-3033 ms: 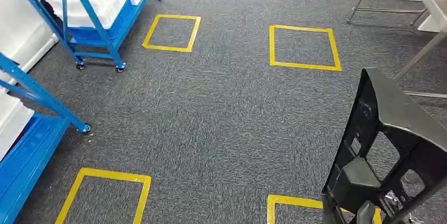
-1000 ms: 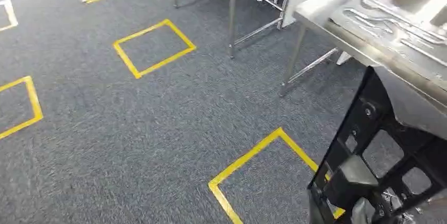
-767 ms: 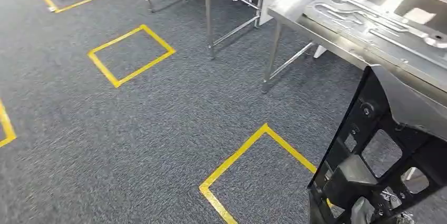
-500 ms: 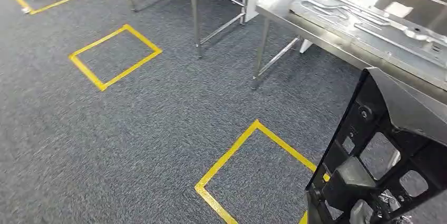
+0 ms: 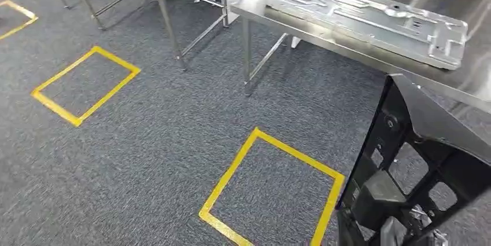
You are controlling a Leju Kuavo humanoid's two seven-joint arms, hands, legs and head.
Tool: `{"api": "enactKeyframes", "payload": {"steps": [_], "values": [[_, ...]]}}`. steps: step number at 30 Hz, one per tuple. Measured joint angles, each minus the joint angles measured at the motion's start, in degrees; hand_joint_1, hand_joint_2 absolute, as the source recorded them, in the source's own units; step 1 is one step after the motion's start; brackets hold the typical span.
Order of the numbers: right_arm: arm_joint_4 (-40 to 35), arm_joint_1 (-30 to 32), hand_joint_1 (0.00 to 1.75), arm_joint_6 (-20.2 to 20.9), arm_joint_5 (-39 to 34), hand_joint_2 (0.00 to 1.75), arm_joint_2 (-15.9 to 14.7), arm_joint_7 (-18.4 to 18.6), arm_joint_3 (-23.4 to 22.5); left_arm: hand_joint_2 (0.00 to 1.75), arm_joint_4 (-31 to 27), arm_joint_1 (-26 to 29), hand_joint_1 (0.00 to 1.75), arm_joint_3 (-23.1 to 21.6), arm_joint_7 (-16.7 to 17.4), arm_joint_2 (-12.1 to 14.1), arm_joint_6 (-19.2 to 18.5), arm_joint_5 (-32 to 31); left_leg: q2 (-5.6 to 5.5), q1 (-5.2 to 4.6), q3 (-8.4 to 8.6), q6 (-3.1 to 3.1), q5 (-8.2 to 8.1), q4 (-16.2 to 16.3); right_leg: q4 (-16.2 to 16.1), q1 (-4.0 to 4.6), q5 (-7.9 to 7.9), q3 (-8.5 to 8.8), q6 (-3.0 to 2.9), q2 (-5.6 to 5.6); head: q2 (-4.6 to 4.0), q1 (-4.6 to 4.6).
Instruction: Take the parts from the cabinet and place them on the table.
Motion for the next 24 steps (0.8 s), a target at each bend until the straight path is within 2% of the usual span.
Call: {"api": "enactKeyframes", "payload": {"steps": [1,2,3,4,5,6,7,8,9,11,12,13,14,15,16,17,18,19,20,21,22,23,24], "values": [[0.0,0.1,1.75,0.0,0.2,1.75,0.0,0.0,0.2,0.00,0.0,0.2,0.00,0.0,0.0,0.0,0.0,0.1,-0.34,-0.02,-2.41,-0.06,-1.51,4.4,0.1,0.07,-0.05,0.02,-0.08,0.82,0.00,0.04],[0.0,0.1,1.75,0.1,0.2,1.75,0.0,0.1,0.4,0.00,0.0,0.3,0.00,0.0,0.0,0.0,0.0,0.1,-0.39,-0.02,-4.17,-0.09,-1.54,7.0,0.2,0.10,-0.10,0.06,-0.14,1.74,0.00,0.00],[0.0,0.1,1.75,0.1,0.3,1.75,0.0,0.3,0.5,0.00,0.0,0.4,0.00,0.0,0.0,0.0,0.0,0.1,-0.42,-0.02,-4.48,-0.05,-0.11,6.6,0.2,0.10,-0.18,0.16,-0.13,2.63,0.00,0.00],[0.0,0.1,1.75,0.2,0.4,1.75,0.0,0.4,0.6,0.00,0.0,0.3,0.00,0.0,0.0,0.0,0.0,0.1,-0.50,-0.01,-3.70,0.04,2.38,3.7,0.4,0.08,-0.30,0.28,-0.02,3.53,0.00,0.02],[0.0,0.0,1.75,0.2,0.4,1.75,0.0,0.5,0.8,0.00,0.0,0.3,0.00,0.0,0.0,0.0,0.0,0.1,-0.95,0.02,-1.78,0.16,5.81,-1.5,0.6,0.02,-0.50,0.44,0.15,4.51,0.00,0.00],[0.0,0.0,1.75,0.2,0.5,1.75,0.0,0.6,0.9,0.00,0.0,0.3,0.00,0.0,0.0,0.0,0.0,0.1,-2.08,0.06,0.06,0.28,8.44,-6.2,0.9,-0.04,-0.70,0.51,0.37,5.25,0.00,0.02],[0.0,0.0,1.75,0.3,0.5,1.75,0.0,0.7,1.1,0.00,0.0,0.3,0.00,0.0,0.0,0.0,-0.2,0.1,-5.56,0.32,1.11,0.58,8.14,-8.7,1.2,-0.12,-0.93,0.21,0.62,5.87,0.00,0.07],[0.0,-0.1,1.75,0.3,0.6,1.75,0.0,1.0,1.3,0.00,0.0,0.3,0.00,0.0,0.0,0.0,-0.3,0.1,-5.31,0.27,0.97,0.72,8.23,-9.5,1.9,0.07,-1.10,-0.18,1.00,6.72,0.00,-0.04],[-0.1,0.0,1.75,0.3,0.7,1.75,0.0,1.1,1.5,0.00,0.0,0.2,0.00,0.0,0.1,0.0,-0.4,0.1,-4.53,0.08,1.04,0.93,8.16,-9.3,1.6,-0.21,-0.98,-0.43,1.37,7.17,0.00,0.00],[-0.2,0.2,1.75,0.4,0.7,1.75,0.0,1.2,1.5,0.00,0.0,0.0,0.00,0.0,0.1,0.0,-0.5,0.1,-3.49,-0.19,1.32,1.70,8.36,-9.5,1.2,-0.31,-0.67,-0.65,2.22,8.35,0.00,-0.13],[-0.3,0.2,1.75,0.4,0.8,1.75,0.0,1.2,1.6,0.00,0.0,-0.1,0.00,0.0,0.1,-0.4,-0.6,0.1,-2.59,0.37,1.47,2.30,8.78,-10.1,1.5,-0.24,-0.84,-0.60,2.37,8.22,0.00,-0.11],[-0.4,0.3,1.75,0.4,0.8,1.75,0.0,1.2,1.6,0.00,0.0,-0.2,0.00,0.0,0.0,-0.3,-0.6,0.1,-2.02,0.31,1.64,2.49,8.85,-10.4,2.7,0.09,-1.78,-1.04,2.64,4.22,0.00,0.17],[-0.4,0.0,1.75,0.3,0.8,1.75,0.0,1.3,1.6,0.00,0.0,-0.1,0.00,0.0,0.0,-0.3,-0.6,0.1,-1.24,0.27,1.71,2.89,8.83,-10.6,6.0,0.05,-3.88,-2.73,2.96,1.65,0.00,0.57],[-0.4,-0.1,1.75,0.4,0.8,1.75,0.0,1.4,1.7,0.00,0.0,0.1,0.00,0.0,0.0,-0.3,-0.6,0.1,-0.42,0.17,1.67,2.97,8.77,-10.6,10.7,-0.13,-6.35,-5.17,3.21,0.48,0.00,0.50],[-0.4,0.0,1.75,0.4,0.8,1.75,0.0,1.6,1.9,0.00,0.0,0.3,0.00,0.0,0.0,-0.3,-0.7,0.1,0.47,0.13,1.67,3.01,8.63,-10.6,15.2,-0.27,-8.20,-7.52,3.41,0.08,0.00,0.55],[-0.4,0.1,1.75,0.4,0.8,1.75,0.0,1.9,2.1,0.00,0.0,0.4,0.00,0.0,0.0,-0.3,-0.9,0.1,1.35,0.12,1.69,3.00,8.50,-10.5,18.3,-0.38,-8.91,-9.19,3.55,-0.06,0.00,0.50],[-0.4,0.2,1.75,0.3,0.8,1.75,-0.1,2.3,2.2,0.00,0.0,0.4,0.00,0.0,0.0,-0.3,-0.9,0.1,2.16,0.12,1.82,2.94,8.36,-10.5,18.6,-0.52,-8.15,-9.54,3.65,-0.09,0.00,0.57],[-0.4,0.2,1.75,0.3,1.0,1.75,-0.1,2.7,2.3,0.00,0.0,0.4,0.00,0.0,0.0,-0.3,-1.0,0.1,2.90,0.11,2.03,2.82,8.18,-10.5,16.1,-0.58,-6.04,-8.40,3.58,-0.26,0.00,0.53],[-0.4,0.2,1.75,0.0,1.4,1.75,-0.1,2.9,2.5,0.00,0.0,0.4,0.00,0.0,0.0,-0.4,-1.1,0.1,3.06,0.06,2.35,2.57,8.00,-10.5,11.9,-0.56,-3.60,-6.15,3.33,-0.52,0.00,0.53],[-0.5,0.2,1.75,-0.9,2.5,1.75,-0.1,3.3,2.8,0.00,0.0,0.3,0.00,0.0,0.0,-0.5,-1.1,0.1,3.45,0.05,2.72,2.37,7.78,-10.5,6.2,-0.38,-1.01,-3.07,2.86,-0.99,0.00,0.55],[-0.7,0.2,1.75,-2.0,3.8,1.75,-0.1,3.8,3.1,0.00,0.0,0.2,0.00,0.0,0.0,-0.8,-1.2,0.1,3.76,0.11,2.84,2.20,7.63,-10.6,1.9,0.11,0.20,-0.69,2.04,-2.07,-0.02,0.53],[-0.8,0.2,1.75,-3.0,4.7,1.75,-0.1,4.3,3.5,0.00,0.0,0.1,0.00,0.0,0.0,-1.0,-1.4,0.1,4.06,-0.29,2.74,1.76,7.30,-10.4,0.9,0.40,-0.66,-0.21,1.58,-2.66,0.00,0.39],[-0.9,0.3,1.75,-3.7,5.2,1.75,-0.1,4.5,4.0,0.00,-0.1,0.0,0.00,0.0,0.0,-1.0,-1.5,0.1,4.20,-0.05,2.79,1.57,7.31,-10.6,0.9,0.61,-0.57,-0.34,1.41,-2.47,0.00,0.64]]}}
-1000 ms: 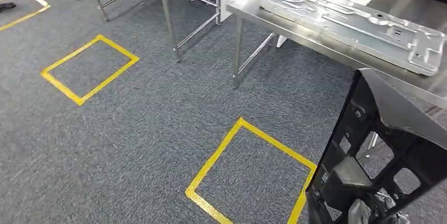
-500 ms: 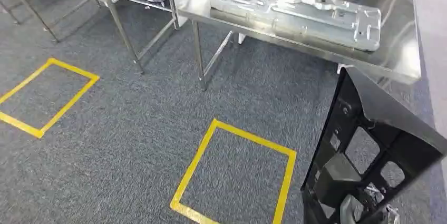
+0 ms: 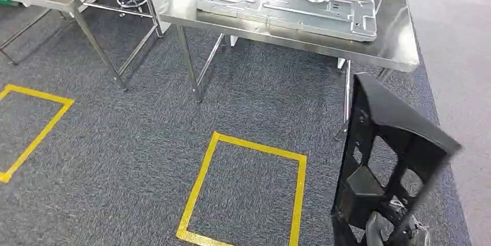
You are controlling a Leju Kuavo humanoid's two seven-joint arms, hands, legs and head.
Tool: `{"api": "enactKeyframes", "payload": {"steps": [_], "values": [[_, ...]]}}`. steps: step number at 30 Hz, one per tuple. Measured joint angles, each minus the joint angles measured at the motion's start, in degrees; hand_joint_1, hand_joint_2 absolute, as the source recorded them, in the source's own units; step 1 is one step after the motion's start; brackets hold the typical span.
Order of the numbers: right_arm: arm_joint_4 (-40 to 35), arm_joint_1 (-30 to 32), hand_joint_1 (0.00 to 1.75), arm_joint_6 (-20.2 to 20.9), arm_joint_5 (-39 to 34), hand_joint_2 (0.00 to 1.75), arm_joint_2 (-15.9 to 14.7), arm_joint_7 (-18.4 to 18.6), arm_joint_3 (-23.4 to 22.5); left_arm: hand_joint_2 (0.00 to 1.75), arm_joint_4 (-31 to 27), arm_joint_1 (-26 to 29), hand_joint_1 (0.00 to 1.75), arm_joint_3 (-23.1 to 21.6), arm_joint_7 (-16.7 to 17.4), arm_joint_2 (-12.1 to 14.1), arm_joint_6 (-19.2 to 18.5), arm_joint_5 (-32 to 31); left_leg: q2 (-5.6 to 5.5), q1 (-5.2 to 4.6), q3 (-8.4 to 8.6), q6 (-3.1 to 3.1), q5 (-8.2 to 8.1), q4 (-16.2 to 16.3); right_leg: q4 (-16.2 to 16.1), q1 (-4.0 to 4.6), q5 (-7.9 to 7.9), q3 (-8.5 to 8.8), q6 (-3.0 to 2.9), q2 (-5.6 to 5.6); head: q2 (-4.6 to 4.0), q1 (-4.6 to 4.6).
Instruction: Take the parts from the cabinet and place them on the table.
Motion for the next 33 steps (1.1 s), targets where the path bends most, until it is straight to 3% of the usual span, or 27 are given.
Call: {"api": "enactKeyframes", "payload": {"steps": [2,3,4,5,6,7,8,9,10,11,16,20,21,22,23,24,25,26,27,28,29,31,32,33], "values": [[-0.3,0.1,1.75,-0.9,0.5,1.75,-0.3,0.3,0.7,0.00,0.0,-0.1,0.00,0.0,0.0,0.0,-0.3,0.0,0.61,0.09,0.79,-0.58,0.09,-0.6,-0.2,0.12,-0.10,-0.10,-0.43,0.54,0.00,0.06],[-0.5,0.1,1.75,-1.3,0.7,1.75,-0.4,0.4,1.0,0.00,0.0,-0.1,0.00,0.0,-0.1,-0.1,-0.3,0.0,0.61,-0.12,1.27,-0.98,0.03,-0.9,-1.1,-0.24,0.31,0.53,-0.83,0.96,0.00,-0.02],[-0.6,0.2,1.75,-1.9,0.8,1.75,-0.5,0.6,1.4,0.00,0.0,0.0,0.00,0.0,-0.1,0.0,-0.3,0.0,-1.22,0.04,0.93,-1.24,-0.64,0.2,-1.9,-0.76,0.71,1.13,-0.85,1.04,0.00,-0.19],[-0.7,0.0,1.75,-2.5,0.9,1.75,-0.6,1.1,1.7,0.00,0.0,0.1,0.00,0.0,-0.1,0.0,-0.3,-0.1,-3.01,0.06,-0.27,-1.29,-2.30,2.9,-2.2,-0.90,0.76,1.42,-1.06,1.18,-0.02,-0.44],[-0.7,-0.3,1.75,-3.4,1.4,1.75,-0.7,1.9,2.1,0.00,0.0,0.2,0.00,0.0,-0.1,-0.1,-0.5,-0.2,-4.11,0.11,-2.63,-1.42,-4.65,7.6,-2.2,-0.90,0.64,1.53,-1.27,1.37,0.00,-0.66],[-0.7,-0.3,1.75,-3.9,1.6,1.75,-0.8,2.6,2.3,0.00,0.0,0.4,0.00,0.0,-0.1,-0.1,-0.6,-0.2,-4.55,0.14,-5.28,-1.55,-6.63,12.5,-2.1,-0.81,0.44,1.66,-1.51,1.61,0.00,-0.81],[-0.7,-0.3,1.75,-4.2,1.7,1.75,-0.9,3.1,2.4,0.00,0.0,0.6,0.00,0.0,-0.1,-0.1,-0.6,-0.2,-4.62,0.13,-7.63,-1.64,-7.60,16.3,-2.0,-0.69,0.21,1.78,-1.56,1.96,0.00,-0.77],[-0.7,-0.2,1.75,-4.3,1.8,1.75,-1.0,3.3,2.5,0.00,0.0,0.7,0.00,0.0,-0.1,0.0,-0.6,-0.2,-4.61,0.13,-8.76,-1.66,-7.02,17.6,-1.8,-0.67,-0.01,1.92,-1.55,2.36,0.00,-0.77],[-0.7,-0.2,1.75,-4.4,1.8,1.75,-1.1,3.4,2.6,0.00,0.0,0.9,0.00,0.0,-0.1,0.0,-0.6,-0.2,-4.61,0.13,-8.54,-1.63,-4.95,15.9,-1.6,-0.67,-0.33,2.17,-1.45,2.74,0.00,-0.81],[-0.7,-0.3,1.75,-4.5,1.8,1.75,-1.2,3.4,2.6,0.00,-0.1,1.0,0.00,0.0,-0.1,0.0,-0.6,-0.2,-4.61,0.13,-7.20,-1.54,-2.05,12.2,-1.4,-0.70,-0.72,2.50,-1.35,3.07,0.00,-0.81],[-0.7,-0.3,1.75,-4.5,1.8,1.75,-1.2,3.4,2.6,0.00,-0.1,1.0,0.00,0.0,-0.1,0.0,-0.6,-0.2,-4.61,0.13,-7.20,-1.54,-2.05,12.2,-1.4,-0.70,-0.72,2.50,-1.35,3.07,0.00,-0.81],[-0.7,-0.3,1.75,-4.5,1.8,1.75,-1.2,3.4,2.6,0.00,-0.1,1.0,0.00,0.0,-0.1,0.0,-0.6,-0.2,-4.64,0.13,-6.07,-1.47,-0.28,9.4,-1.2,-0.70,-0.96,2.73,-1.25,3.20,0.00,-0.85],[-0.7,-0.2,1.75,-4.6,1.9,1.75,-1.3,3.4,2.7,0.00,-0.1,1.0,0.00,0.0,-0.1,0.0,-0.6,-0.2,-4.96,0.13,-3.05,-1.01,3.05,1.7,-0.7,-0.73,-1.84,3.13,-0.85,3.38,0.00,-0.96],[-0.7,-0.3,1.75,-4.6,1.9,1.75,-1.3,3.4,2.7,0.00,-0.1,0.9,0.00,0.0,-0.1,0.0,-0.6,-0.2,-5.22,0.06,-2.82,-0.84,2.10,1.8,-0.6,-0.56,-1.99,3.13,-0.67,3.45,0.00,-0.85],[-0.7,-0.3,1.75,-4.6,2.0,1.75,-1.4,3.5,2.7,0.00,-0.1,0.8,0.00,0.0,-0.1,0.0,-0.6,-0.2,-5.21,-0.11,-2.65,-0.52,2.19,1.3,-0.2,-0.38,-2.17,2.91,-0.26,3.74,0.00,-1.01],[-0.9,-0.3,1.75,-5.9,2.3,1.75,-1.7,5.0,3.0,0.00,-0.1,0.8,0.00,0.0,-0.1,-0.2,-0.6,-0.3,-4.98,0.18,-2.17,0.82,2.41,0.2,0.7,-0.60,-3.21,2.77,1.17,3.17,0.00,-0.77],[-0.9,-0.9,1.75,-9.4,2.7,1.75,-2.2,7.3,3.0,0.00,-0.1,0.8,0.00,0.0,0.0,-0.2,-0.6,-0.8,-4.74,0.19,-2.04,1.42,2.14,0.1,11.5,-1.03,-8.42,-3.08,1.95,2.61,0.00,-0.44],[-0.9,-1.0,1.75,-11.4,3.8,1.75,-2.4,8.6,3.0,0.00,-0.2,0.9,0.00,0.0,0.0,-0.1,-0.7,-1.2,-4.62,0.16,-1.95,1.48,2.01,0.1,15.4,-1.15,-9.47,-5.45,2.11,2.58,0.00,-0.44],[-0.9,-1.3,1.75,-14.0,5.8,1.75,-2.8,10.4,3.0,0.00,-0.2,1.0,0.00,0.0,0.1,-0.1,-0.7,-1.4,-4.60,0.16,-1.85,1.44,1.85,0.1,17.4,-1.23,-9.28,-7.01,2.20,2.53,0.00,-0.42],[-0.9,-1.7,1.75,-17.1,8.8,1.75,-3.4,12.2,3.0,0.00,-0.3,1.0,0.00,0.0,0.2,0.0,-0.8,-1.9,-4.60,0.16,-1.60,1.38,1.67,0.1,16.5,-1.29,-7.61,-7.12,2.20,2.43,0.00,-0.39],[-0.8,-2.5,1.75,-20.4,12.3,1.75,-4.0,13.8,3.0,0.00,-0.2,1.0,0.00,0.0,0.3,0.1,-0.9,-2.4,-4.60,0.16,-1.20,1.23,1.45,0.1,12.8,-1.30,-4.54,-5.80,2.05,2.39,0.00,-0.39],[-0.5,-5.0,1.75,-26.4,21.0,1.75,-5.3,16.4,3.1,0.00,-0.2,1.0,0.00,-0.2,0.3,0.2,-1.2,-3.4,-4.58,0.14,-0.43,0.86,1.02,0.1,3.0,-1.13,1.17,-1.56,1.34,2.24,0.00,-0.39],[0.0,-7.0,1.75,-29.5,27.3,1.75,-6.1,18.2,3.2,0.00,-0.2,0.9,0.00,-0.3,0.3,0.2,-1.3,-3.9,-4.44,0.00,-0.47,0.54,0.80,0.1,0.8,-0.75,0.72,-0.38,0.84,2.01,0.00,-0.46],[0.7,-8.9,1.75,-31.7,33.9,1.75,-6.7,19.9,3.6,0.00,-0.2,0.7,0.00,-0.4,0.2,0.4,-1.3,-4.4,-4.39,-0.12,-0.62,0.18,0.58,0.2,0.0,-0.54,0.57,-0.38,0.68,2.08,0.00,-0.42]]}}
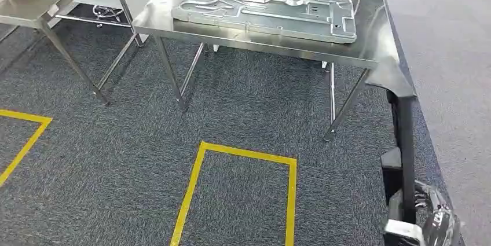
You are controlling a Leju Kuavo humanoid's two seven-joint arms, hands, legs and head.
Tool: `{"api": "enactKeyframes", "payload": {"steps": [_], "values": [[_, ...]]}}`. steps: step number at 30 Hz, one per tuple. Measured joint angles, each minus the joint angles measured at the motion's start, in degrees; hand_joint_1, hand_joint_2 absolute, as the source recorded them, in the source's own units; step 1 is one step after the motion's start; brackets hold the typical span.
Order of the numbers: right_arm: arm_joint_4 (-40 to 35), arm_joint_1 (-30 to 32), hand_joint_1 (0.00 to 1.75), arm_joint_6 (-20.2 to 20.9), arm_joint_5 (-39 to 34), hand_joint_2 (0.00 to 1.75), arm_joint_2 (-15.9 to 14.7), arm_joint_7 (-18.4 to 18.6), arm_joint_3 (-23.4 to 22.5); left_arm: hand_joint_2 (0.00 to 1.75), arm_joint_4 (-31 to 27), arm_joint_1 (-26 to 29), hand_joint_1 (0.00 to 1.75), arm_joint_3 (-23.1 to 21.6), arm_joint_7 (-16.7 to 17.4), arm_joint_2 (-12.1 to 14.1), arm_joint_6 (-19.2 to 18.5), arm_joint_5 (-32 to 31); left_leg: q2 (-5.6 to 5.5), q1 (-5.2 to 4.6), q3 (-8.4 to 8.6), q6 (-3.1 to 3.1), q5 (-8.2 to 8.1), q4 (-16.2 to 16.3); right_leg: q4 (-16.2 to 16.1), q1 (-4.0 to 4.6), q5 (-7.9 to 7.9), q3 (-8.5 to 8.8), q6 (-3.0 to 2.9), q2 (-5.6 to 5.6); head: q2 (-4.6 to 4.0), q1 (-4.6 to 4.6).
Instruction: Take the parts from the cabinet and place them on the table.
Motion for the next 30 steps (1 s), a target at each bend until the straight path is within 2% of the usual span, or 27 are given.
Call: {"api": "enactKeyframes", "payload": {"steps": [3,4,5,6,8,9,10,11,13,14,15,17,18,19,20,21,23,24,25,26,28,29,30], "values": [[3.9,-6.4,1.75,-3.6,19.6,1.75,-3.0,5.0,2.6,0.00,0.4,-0.6,0.00,-0.8,-0.1,0.6,0.0,-1.3,0.60,0.10,0.58,-1.02,-0.09,-0.7,-0.4,0.21,-0.02,0.06,-0.76,0.57,0.00,-0.02],[5.3,-8.3,1.75,-4.0,24.5,1.75,-3.9,6.3,3.8,0.00,0.5,-0.8,0.00,-1.2,0.0,0.9,0.0,-1.7,0.35,0.13,0.73,-1.30,-0.33,-0.2,-1.0,-0.54,0.35,0.63,-1.15,0.59,0.00,-0.11],[6.7,-10.2,1.75,-4.6,27.7,1.75,-4.6,7.3,5.1,0.00,0.8,-1.0,0.00,-1.5,0.0,1.2,0.0,-2.0,-0.09,0.12,0.07,-1.38,-1.24,1.5,-1.2,-0.46,0.25,0.90,-1.44,0.54,0.00,-0.15],[8.3,-12.1,1.75,-4.8,30.6,1.75,-5.5,8.4,6.6,0.00,1.1,-1.2,0.00,-1.6,0.1,1.3,0.0,-2.3,-0.22,0.13,-1.89,-1.46,-3.29,5.3,-1.2,-0.45,0.10,1.01,-1.78,0.42,-0.02,-0.37],[11.2,-15.2,1.75,-4.8,33.7,1.75,-7.1,10.1,9.1,0.00,1.4,-1.1,0.00,-2.0,0.4,1.8,0.1,-2.6,-0.23,0.15,-7.36,-1.72,-7.05,14.9,-1.1,-0.14,-0.22,1.25,-2.16,0.43,0.00,-0.52],[12.4,-16.0,1.75,-4.8,34.5,1.75,-7.8,10.5,10.0,0.00,1.6,-1.0,0.00,-2.2,0.5,2.1,0.1,-2.8,-0.22,0.14,-9.20,-1.78,-7.15,17.4,-1.1,-0.05,-0.42,1.39,-2.21,0.44,0.00,-0.54],[13.1,-16.5,1.75,-4.7,35.4,1.75,-8.4,10.9,10.7,0.00,1.7,-0.9,0.00,-2.4,0.5,2.3,0.2,-2.8,-0.22,0.14,-9.73,-1.74,-5.83,17.2,-1.1,0.03,-0.68,1.66,-2.17,0.45,0.00,-0.52],[13.9,-17.3,1.75,-4.5,36.4,1.75,-9.3,11.2,11.5,0.00,1.9,-0.8,0.00,-2.6,0.5,2.6,0.2,-2.9,-0.22,0.13,-9.11,-1.62,-3.32,14.6,-1.0,0.04,-0.99,2.01,-2.12,0.46,0.00,-0.57],[15.5,-19.8,1.75,-3.0,37.3,1.75,-11.7,11.6,13.0,0.00,2.1,-0.9,0.00,-2.9,0.4,3.0,0.2,-3.0,-0.28,0.07,-5.40,-1.02,3.33,4.7,-0.8,0.07,-1.82,2.94,-1.88,0.59,0.00,-0.61],[16.5,-21.4,1.75,-2.0,37.5,1.75,-13.5,12.1,14.1,0.00,2.3,-0.9,0.00,-2.9,0.4,3.3,0.2,-3.0,-0.41,-0.06,-4.23,-0.51,3.83,2.2,-0.6,0.06,-2.25,2.97,-1.62,0.63,-0.02,-0.56],[17.5,-22.9,1.75,-1.0,37.5,1.75,-15.4,12.8,15.3,0.00,2.5,-1.1,0.00,-3.0,0.3,3.4,0.1,-3.0,-0.43,-0.31,-3.79,-0.42,3.47,0.8,-0.1,0.48,-2.45,2.81,-1.23,0.82,0.00,-0.57],[18.9,-25.7,1.75,0.7,37.4,1.75,-19.1,13.8,18.4,0.00,2.7,-1.3,0.00,-3.4,0.2,3.6,0.1,-3.0,-0.37,-0.47,-4.26,-0.06,3.31,1.2,-0.4,0.33,-2.37,2.48,-0.77,0.80,0.00,-0.50],[19.7,-27.1,1.75,2.2,36.5,1.75,-20.3,13.2,20.3,0.00,2.8,-1.4,0.00,-3.6,0.0,3.8,0.0,-3.0,-0.39,-0.53,-4.26,0.22,3.29,1.0,-0.5,0.26,-2.45,2.56,-0.44,0.79,0.00,-0.46],[20.5,-28.4,1.75,3.5,35.3,1.75,-20.9,12.3,21.9,0.00,3.0,-1.6,0.00,-4.0,-0.2,3.8,-0.1,-3.1,-0.32,0.05,-3.73,0.64,3.45,0.3,-0.4,0.30,-2.90,2.63,-0.03,0.75,0.00,-0.54],[21.3,-29.6,1.75,4.9,33.9,1.75,-21.1,11.0,23.7,0.00,3.1,-1.7,0.00,-4.2,-0.3,3.8,-0.2,-3.3,-0.29,0.13,-3.35,0.87,3.34,0.0,1.0,0.18,-3.49,2.27,0.39,0.49,-0.02,-0.26],[21.9,-30.5,1.75,6.0,32.4,1.75,-21.4,10.0,25.4,0.00,3.2,-1.9,0.00,-4.3,-0.3,3.9,-0.2,-3.4,-0.19,0.19,-3.23,1.13,3.19,-0.1,4.3,0.06,-5.02,0.48,0.68,0.44,0.00,-0.04],[23.0,-31.3,1.75,7.4,29.9,1.75,-21.6,9.0,28.4,0.00,3.3,-2.4,0.00,-4.4,-0.3,3.9,-0.2,-3.5,-0.24,0.18,-3.07,1.46,2.89,-0.1,13.5,-0.56,-8.40,-4.91,1.22,0.38,-0.02,-0.10],[23.5,-31.4,1.75,7.9,29.1,1.75,-21.6,8.7,29.4,0.00,3.3,-2.5,0.00,-4.5,-0.3,4.0,-0.2,-3.6,-0.37,0.18,-2.90,1.44,2.67,-0.1,16.8,-0.75,-8.92,-7.24,1.42,0.38,0.00,-0.08],[23.9,-31.5,1.75,8.7,28.1,1.75,-21.6,8.5,30.1,0.00,3.4,-2.5,0.00,-4.7,-0.3,4.0,-0.2,-3.6,-0.53,0.25,-2.57,1.37,2.42,-0.1,17.5,-0.96,-7.90,-8.36,1.59,0.35,0.00,-0.06],[24.3,-31.7,1.75,9.6,26.6,1.75,-21.6,8.1,30.8,0.00,3.5,-2.4,0.00,-4.8,-0.4,4.0,-0.2,-3.6,-0.69,0.31,-2.04,1.10,2.10,-0.1,15.3,-1.17,-5.36,-7.97,1.69,0.33,-0.02,-0.08],[24.7,-32.2,1.75,11.0,24.3,1.75,-21.6,7.4,32.4,0.00,3.7,-2.4,0.00,-5.0,-0.4,4.0,-0.3,-3.6,-0.79,0.46,-0.76,0.67,1.30,-0.1,6.1,-1.31,1.14,-4.33,1.55,0.07,0.00,-0.06],[24.9,-32.5,1.75,11.4,23.9,1.75,-21.5,7.0,33.5,0.00,3.7,-2.4,0.00,-5.2,-0.6,4.0,-0.3,-3.5,-0.82,0.49,-0.70,0.21,0.87,-0.2,1.7,-1.24,2.77,-2.70,1.32,-0.20,0.00,0.03],[25.2,-32.8,1.75,11.5,23.9,1.75,-21.4,6.8,34.4,0.00,3.8,-2.7,0.00,-5.3,-0.6,4.0,-0.3,-3.5,-0.85,0.22,-0.39,-0.24,0.63,-0.1,1.2,-0.62,1.92,-2.25,1.11,-0.22,0.00,0.00]]}}
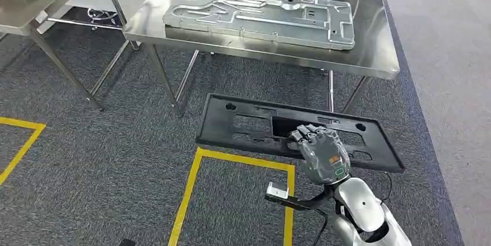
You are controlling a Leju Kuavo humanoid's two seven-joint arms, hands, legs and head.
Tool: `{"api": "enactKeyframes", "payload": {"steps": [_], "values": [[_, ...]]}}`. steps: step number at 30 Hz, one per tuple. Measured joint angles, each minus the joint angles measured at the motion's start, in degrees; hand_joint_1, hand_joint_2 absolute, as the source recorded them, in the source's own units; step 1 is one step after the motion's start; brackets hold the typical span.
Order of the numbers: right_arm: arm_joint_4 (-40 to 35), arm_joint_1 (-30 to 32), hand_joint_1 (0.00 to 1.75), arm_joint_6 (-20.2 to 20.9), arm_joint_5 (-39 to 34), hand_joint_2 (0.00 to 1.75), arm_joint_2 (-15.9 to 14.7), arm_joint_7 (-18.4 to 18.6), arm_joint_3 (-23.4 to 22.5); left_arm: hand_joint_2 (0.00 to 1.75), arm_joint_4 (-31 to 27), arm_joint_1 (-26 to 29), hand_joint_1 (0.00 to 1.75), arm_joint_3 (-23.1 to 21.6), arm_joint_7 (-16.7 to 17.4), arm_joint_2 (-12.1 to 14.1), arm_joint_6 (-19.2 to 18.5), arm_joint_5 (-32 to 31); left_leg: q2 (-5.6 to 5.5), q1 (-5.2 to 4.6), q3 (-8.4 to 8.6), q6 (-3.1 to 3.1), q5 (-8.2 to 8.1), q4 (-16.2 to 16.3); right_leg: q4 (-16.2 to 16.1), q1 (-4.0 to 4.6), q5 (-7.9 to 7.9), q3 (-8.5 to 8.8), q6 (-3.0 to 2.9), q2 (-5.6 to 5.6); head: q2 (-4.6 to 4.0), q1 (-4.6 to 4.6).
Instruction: Take the parts from the cabinet and place them on the table.
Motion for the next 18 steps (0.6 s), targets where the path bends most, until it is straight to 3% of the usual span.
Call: {"api": "enactKeyframes", "payload": {"steps": [3,5,6,8,10,11,12,14,16,18], "values": [[0.6,-0.8,1.75,0.0,0.3,1.75,0.5,-0.6,3.0,0.00,0.2,-0.3,0.00,-0.3,0.0,0.1,-0.1,0.0,0.23,0.08,0.21,-1.07,-0.16,-0.6,-0.6,0.26,-0.90,0.07,-1.13,0.37,0.00,-0.15],[1.1,-1.3,1.75,0.1,0.5,1.75,0.9,-0.8,4.2,0.00,0.3,-0.5,0.00,-0.4,-0.1,0.1,-0.1,0.1,0.33,0.41,0.56,-1.71,-0.84,0.0,-1.7,-0.28,-0.89,1.30,-1.98,0.41,0.00,-0.22],[1.4,-1.9,1.75,0.1,0.6,1.75,1.0,-0.8,4.7,0.00,0.3,-0.6,0.00,-0.4,-0.2,0.1,-0.2,0.1,0.25,0.30,-0.50,-1.69,-2.03,2.6,-1.7,-0.18,-1.26,1.77,-2.56,0.35,0.00,-0.42],[1.9,-2.6,1.75,0.1,1.0,1.75,1.3,-0.9,5.4,0.00,0.3,-0.7,0.00,-0.4,-0.1,0.2,-0.2,0.2,0.24,0.31,-5.64,-1.81,-5.42,11.8,-1.7,0.14,-1.73,2.36,-3.10,0.27,0.00,-0.66],[2.4,-2.9,1.75,0.1,1.1,1.75,1.4,-0.9,6.1,0.00,0.4,-0.5,0.00,-0.4,-0.1,0.2,-0.2,0.2,0.25,0.31,-10.54,-1.91,-6.70,18.6,-1.7,0.51,-2.41,3.00,-3.38,0.35,0.00,-0.68],[2.7,-2.9,1.75,0.1,1.1,1.75,1.4,-0.9,6.4,0.00,0.5,-0.4,0.00,-0.5,-0.1,0.2,-0.2,0.2,0.25,0.31,-11.03,-1.83,-5.05,18.1,-1.7,0.59,-2.74,3.45,-3.36,0.46,0.00,-0.66],[2.9,-3.0,1.75,0.1,1.1,1.75,1.4,-0.9,6.5,0.00,0.5,-0.3,0.00,-0.5,-0.1,0.2,-0.2,0.2,0.25,0.30,-10.28,-1.69,-2.31,15.1,-1.6,0.67,-3.14,3.99,-3.32,0.58,0.00,-0.68],[3.2,-3.4,1.75,0.0,1.1,1.75,1.5,-0.9,7.0,0.00,0.6,-0.4,0.00,-0.5,-0.1,0.3,-0.2,0.2,0.24,0.24,-6.24,-0.98,4.63,4.3,-1.5,0.78,-4.26,5.23,-3.04,0.68,0.00,-0.77],[3.4,-4.2,1.75,-0.3,1.5,1.75,1.6,-0.9,7.2,0.00,0.6,-0.4,0.00,-0.5,-0.2,0.3,-0.3,0.2,0.10,-0.26,-4.69,-0.27,3.43,1.1,-1.2,1.08,-4.98,5.43,-2.32,0.90,-0.02,-0.76],[3.4,-4.9,1.75,-0.9,2.3,1.75,1.6,-0.9,7.5,0.00,0.7,-0.4,0.00,-0.8,-0.1,0.3,-0.3,0.2,0.12,-0.35,-4.64,0.30,3.25,0.9,-1.4,0.96,-4.56,5.70,-1.60,0.90,0.00,-0.88]]}}
